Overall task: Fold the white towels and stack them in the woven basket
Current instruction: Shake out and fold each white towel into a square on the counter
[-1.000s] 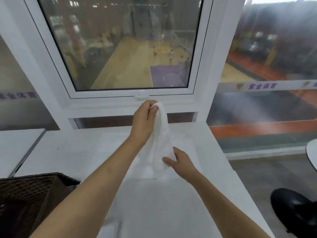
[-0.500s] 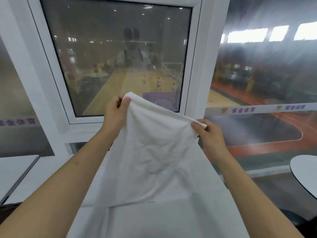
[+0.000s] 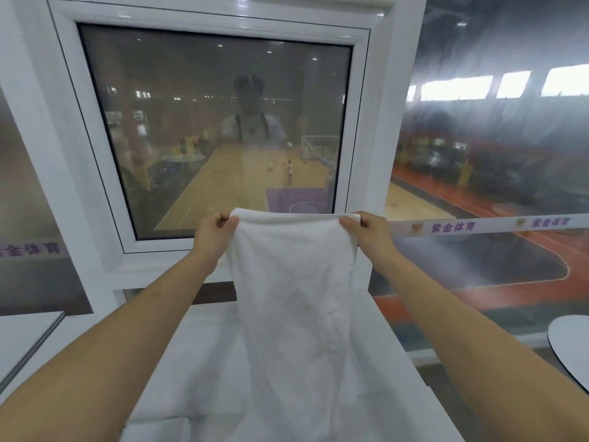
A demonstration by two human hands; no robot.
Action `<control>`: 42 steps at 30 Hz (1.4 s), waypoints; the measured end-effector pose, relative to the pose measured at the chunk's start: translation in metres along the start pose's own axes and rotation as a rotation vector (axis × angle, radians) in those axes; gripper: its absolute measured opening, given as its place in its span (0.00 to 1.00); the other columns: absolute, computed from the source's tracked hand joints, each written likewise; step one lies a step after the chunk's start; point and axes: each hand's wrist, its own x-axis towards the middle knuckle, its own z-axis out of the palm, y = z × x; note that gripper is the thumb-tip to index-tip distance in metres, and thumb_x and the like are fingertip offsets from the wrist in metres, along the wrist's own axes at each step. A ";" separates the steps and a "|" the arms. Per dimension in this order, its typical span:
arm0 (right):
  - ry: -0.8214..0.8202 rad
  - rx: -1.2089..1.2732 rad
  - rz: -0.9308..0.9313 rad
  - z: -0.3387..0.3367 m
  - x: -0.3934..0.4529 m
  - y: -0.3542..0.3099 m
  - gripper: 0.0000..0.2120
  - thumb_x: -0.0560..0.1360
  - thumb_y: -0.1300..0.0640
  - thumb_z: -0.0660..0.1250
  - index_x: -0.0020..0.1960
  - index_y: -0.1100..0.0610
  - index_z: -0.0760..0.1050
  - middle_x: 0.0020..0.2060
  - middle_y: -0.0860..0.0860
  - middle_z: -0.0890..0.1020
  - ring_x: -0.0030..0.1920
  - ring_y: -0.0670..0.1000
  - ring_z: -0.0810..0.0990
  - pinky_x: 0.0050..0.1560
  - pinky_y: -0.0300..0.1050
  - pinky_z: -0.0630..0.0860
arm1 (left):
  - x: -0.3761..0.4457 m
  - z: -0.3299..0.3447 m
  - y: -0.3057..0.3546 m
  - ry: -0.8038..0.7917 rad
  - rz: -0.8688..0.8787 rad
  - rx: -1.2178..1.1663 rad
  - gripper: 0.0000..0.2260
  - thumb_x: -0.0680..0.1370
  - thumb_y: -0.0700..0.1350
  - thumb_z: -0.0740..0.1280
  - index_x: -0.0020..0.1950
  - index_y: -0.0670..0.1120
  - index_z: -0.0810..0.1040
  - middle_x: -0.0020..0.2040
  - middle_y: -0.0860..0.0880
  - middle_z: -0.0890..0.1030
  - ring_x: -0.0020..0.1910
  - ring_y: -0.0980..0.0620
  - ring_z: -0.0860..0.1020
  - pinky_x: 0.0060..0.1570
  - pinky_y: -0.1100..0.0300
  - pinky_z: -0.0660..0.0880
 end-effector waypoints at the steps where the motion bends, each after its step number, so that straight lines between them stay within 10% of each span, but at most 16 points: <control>1: -0.004 -0.011 -0.004 0.000 0.009 -0.004 0.07 0.78 0.54 0.73 0.46 0.58 0.84 0.42 0.54 0.86 0.41 0.52 0.82 0.42 0.47 0.77 | 0.005 0.002 0.001 0.006 -0.009 -0.004 0.07 0.82 0.45 0.66 0.46 0.45 0.79 0.45 0.46 0.80 0.45 0.48 0.75 0.49 0.52 0.73; 19: 0.077 -0.015 -0.131 -0.068 -0.050 -0.081 0.10 0.75 0.45 0.73 0.46 0.50 0.85 0.48 0.59 0.86 0.45 0.56 0.83 0.55 0.69 0.80 | -0.068 -0.019 0.077 -0.014 0.236 -0.125 0.09 0.81 0.46 0.66 0.51 0.42 0.81 0.45 0.48 0.82 0.43 0.53 0.77 0.45 0.54 0.74; 42: -0.180 0.150 0.210 -0.172 -0.366 0.084 0.12 0.81 0.52 0.71 0.47 0.60 0.83 0.41 0.55 0.83 0.43 0.51 0.80 0.47 0.55 0.80 | -0.429 -0.004 -0.036 -0.063 -0.044 0.055 0.07 0.82 0.46 0.67 0.47 0.49 0.83 0.46 0.52 0.84 0.44 0.52 0.80 0.45 0.56 0.76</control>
